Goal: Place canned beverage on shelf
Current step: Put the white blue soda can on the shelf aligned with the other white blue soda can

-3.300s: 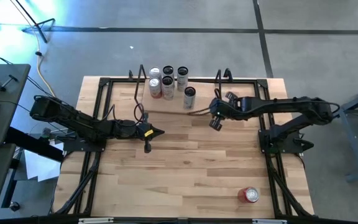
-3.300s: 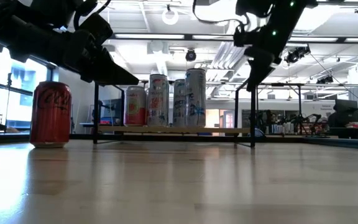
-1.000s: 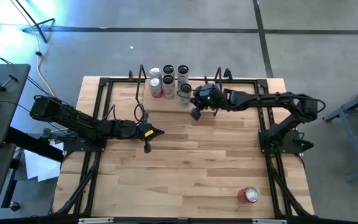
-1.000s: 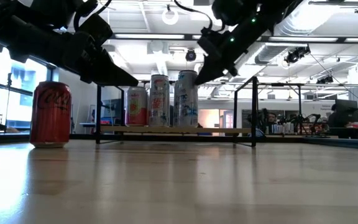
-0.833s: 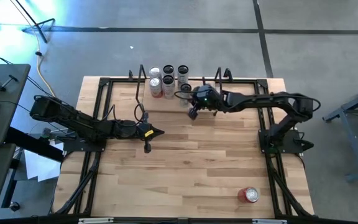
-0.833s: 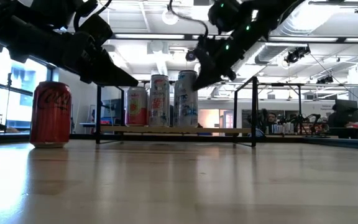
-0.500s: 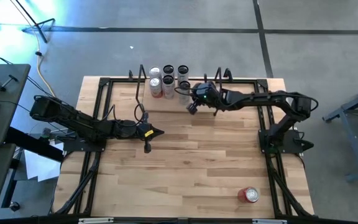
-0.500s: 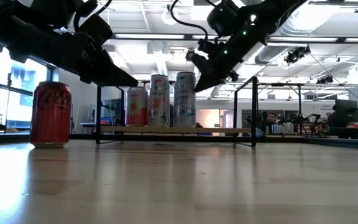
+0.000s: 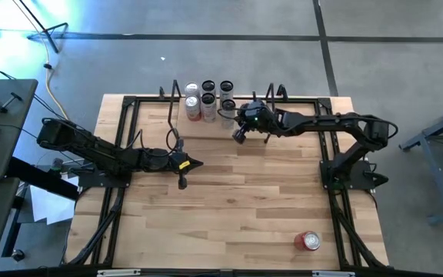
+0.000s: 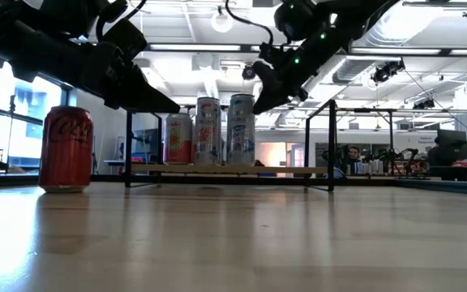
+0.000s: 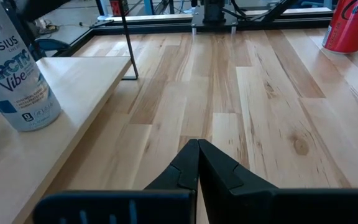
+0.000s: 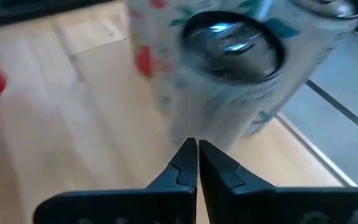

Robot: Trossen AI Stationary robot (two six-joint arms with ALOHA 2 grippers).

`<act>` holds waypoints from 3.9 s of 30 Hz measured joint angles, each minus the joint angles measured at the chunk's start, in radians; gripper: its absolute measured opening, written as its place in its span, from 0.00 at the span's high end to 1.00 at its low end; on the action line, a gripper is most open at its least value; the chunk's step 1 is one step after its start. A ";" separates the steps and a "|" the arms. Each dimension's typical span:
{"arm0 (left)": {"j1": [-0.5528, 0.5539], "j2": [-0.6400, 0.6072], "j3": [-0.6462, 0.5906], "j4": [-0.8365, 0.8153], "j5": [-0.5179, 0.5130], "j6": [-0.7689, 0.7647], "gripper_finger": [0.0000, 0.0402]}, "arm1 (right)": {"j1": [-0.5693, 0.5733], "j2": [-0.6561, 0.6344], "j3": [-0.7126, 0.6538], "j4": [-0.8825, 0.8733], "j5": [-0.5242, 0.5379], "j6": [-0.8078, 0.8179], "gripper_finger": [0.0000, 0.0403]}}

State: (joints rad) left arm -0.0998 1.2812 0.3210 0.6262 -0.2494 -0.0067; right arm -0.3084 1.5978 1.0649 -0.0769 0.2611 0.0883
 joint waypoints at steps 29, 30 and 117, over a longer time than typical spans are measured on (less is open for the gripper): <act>0.000 0.000 0.000 0.002 0.000 -0.001 1.00 | 0.022 0.071 0.000 0.128 -0.045 -0.069 1.00; 0.000 0.000 0.000 0.002 0.000 -0.004 1.00 | 0.021 0.082 0.000 0.133 -0.028 -0.070 1.00; 0.000 0.000 0.000 -0.001 0.000 0.001 1.00 | -0.038 0.116 0.000 0.188 -0.114 -0.172 1.00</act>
State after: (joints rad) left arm -0.0998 1.2812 0.3210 0.6250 -0.2497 -0.0059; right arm -0.3468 1.7138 1.0649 0.1106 0.1472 -0.0837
